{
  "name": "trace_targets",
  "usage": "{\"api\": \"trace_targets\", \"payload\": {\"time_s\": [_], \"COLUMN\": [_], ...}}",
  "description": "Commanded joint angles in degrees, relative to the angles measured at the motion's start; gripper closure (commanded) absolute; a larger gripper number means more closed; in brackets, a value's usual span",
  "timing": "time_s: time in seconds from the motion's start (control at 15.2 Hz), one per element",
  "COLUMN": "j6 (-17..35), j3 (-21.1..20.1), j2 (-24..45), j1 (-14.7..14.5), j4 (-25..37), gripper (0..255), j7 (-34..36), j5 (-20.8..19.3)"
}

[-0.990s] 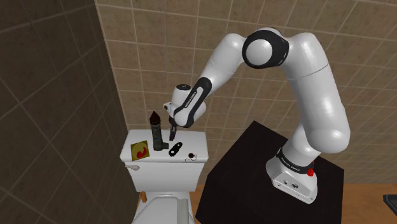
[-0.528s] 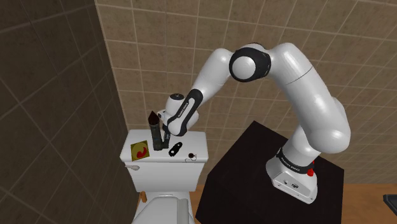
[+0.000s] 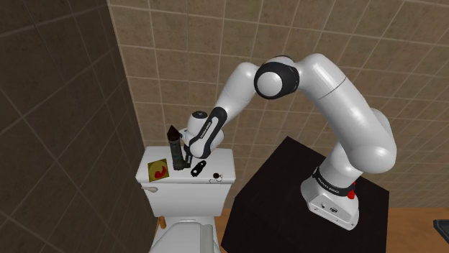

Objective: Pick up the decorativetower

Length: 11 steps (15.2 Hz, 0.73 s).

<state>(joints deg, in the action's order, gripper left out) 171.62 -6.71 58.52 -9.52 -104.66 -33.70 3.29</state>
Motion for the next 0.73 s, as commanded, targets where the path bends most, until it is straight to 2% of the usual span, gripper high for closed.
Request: {"api": "trace_targets", "payload": {"time_s": [0.0,0.46,0.66], "j6": [0.02,0.06,-0.67], "j3": [-0.01,-0.01,-0.09], "j2": [0.05,0.15,-2.31], "j1": [0.00,0.00,0.09], "j4": [0.04,0.10,-1.63], "gripper": [255,255,255], "j7": [-0.01,-0.02,0.11], "j5": [0.00,-0.01,0.07]}}
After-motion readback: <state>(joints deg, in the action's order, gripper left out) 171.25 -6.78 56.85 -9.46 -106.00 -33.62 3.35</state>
